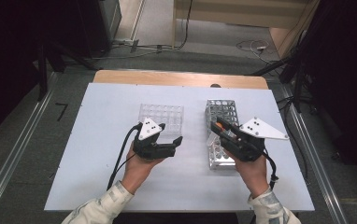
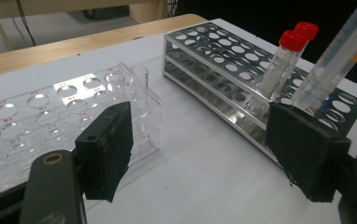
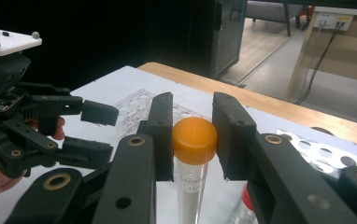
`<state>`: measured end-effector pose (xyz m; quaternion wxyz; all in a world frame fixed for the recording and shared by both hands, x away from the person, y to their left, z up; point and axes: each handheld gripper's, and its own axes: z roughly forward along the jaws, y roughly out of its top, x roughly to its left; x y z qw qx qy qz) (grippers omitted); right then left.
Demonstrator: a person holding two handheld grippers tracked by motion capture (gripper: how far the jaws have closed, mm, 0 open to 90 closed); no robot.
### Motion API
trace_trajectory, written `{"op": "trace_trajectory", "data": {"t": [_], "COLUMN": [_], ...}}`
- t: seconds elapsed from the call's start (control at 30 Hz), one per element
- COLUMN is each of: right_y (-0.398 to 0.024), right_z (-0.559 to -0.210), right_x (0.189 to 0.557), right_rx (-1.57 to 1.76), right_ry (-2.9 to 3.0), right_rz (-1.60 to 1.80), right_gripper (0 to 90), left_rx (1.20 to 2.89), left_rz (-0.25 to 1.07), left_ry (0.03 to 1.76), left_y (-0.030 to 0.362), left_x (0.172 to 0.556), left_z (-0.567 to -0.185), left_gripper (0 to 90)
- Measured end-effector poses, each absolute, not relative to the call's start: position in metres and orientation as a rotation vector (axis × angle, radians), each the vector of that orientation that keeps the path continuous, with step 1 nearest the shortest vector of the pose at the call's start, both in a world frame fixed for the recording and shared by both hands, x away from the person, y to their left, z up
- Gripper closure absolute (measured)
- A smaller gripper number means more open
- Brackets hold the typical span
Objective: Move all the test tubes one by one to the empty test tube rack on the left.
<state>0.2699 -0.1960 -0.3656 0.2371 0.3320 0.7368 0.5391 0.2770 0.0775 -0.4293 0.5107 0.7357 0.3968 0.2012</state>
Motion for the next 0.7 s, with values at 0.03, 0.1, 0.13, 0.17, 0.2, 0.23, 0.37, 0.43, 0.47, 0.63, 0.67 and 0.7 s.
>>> {"op": "trace_trajectory", "data": {"t": [0.03, 0.1, 0.13, 0.17, 0.2, 0.23, 0.37, 0.43, 0.47, 0.63, 0.67, 0.7], "right_y": [-0.192, -0.185, -0.181, -0.178, -0.173, -0.169, -0.152, -0.145, -0.142, -0.128, -0.126, -0.123], "right_z": [-0.366, -0.367, -0.368, -0.369, -0.37, -0.371, -0.378, -0.38, -0.382, -0.387, -0.388, -0.388], "right_x": [0.271, 0.274, 0.276, 0.278, 0.28, 0.282, 0.289, 0.291, 0.293, 0.298, 0.299, 0.299], "right_rx": [0.91, 0.905, 0.901, 0.901, 0.9, 0.897, 0.887, 0.888, 0.884, 0.889, 0.893, 0.891], "right_ry": [2.026, 2.037, 2.043, 2.055, 2.069, 2.084, 2.12, 2.13, 2.135, 2.156, 2.161, 2.166], "right_rz": [1.483, 1.485, 1.482, 1.482, 1.478, 1.467, 1.451, 1.458, 1.461, 1.462, 1.462, 1.461], "right_gripper": [67.6, 67.7, 67.7, 67.7, 67.7, 67.7, 67.7, 67.6, 67.7, 67.6, 67.7, 67.7], "left_rx": [1.769, 1.77, 1.77, 1.772, 1.77, 1.77, 1.772, 1.771, 1.772, 1.775, 1.776, 1.774], "left_rz": [0.483, 0.483, 0.483, 0.481, 0.483, 0.481, 0.474, 0.47, 0.467, 0.45, 0.45, 0.444], "left_ry": [0.955, 0.951, 0.947, 0.943, 0.943, 0.94, 0.932, 0.925, 0.924, 0.903, 0.901, 0.898], "left_y": [0.077, 0.077, 0.077, 0.077, 0.076, 0.076, 0.074, 0.074, 0.074, 0.074, 0.073, 0.073], "left_x": [0.277, 0.276, 0.276, 0.276, 0.275, 0.275, 0.274, 0.274, 0.274, 0.273, 0.273, 0.273], "left_z": [-0.429, -0.429, -0.428, -0.428, -0.428, -0.428, -0.428, -0.427, -0.427, -0.427, -0.427, -0.427], "left_gripper": [24.0, 24.2, 24.4, 24.7, 24.7, 24.8, 26.0, 27.3, 27.9, 31.7, 32.5, 33.4]}}
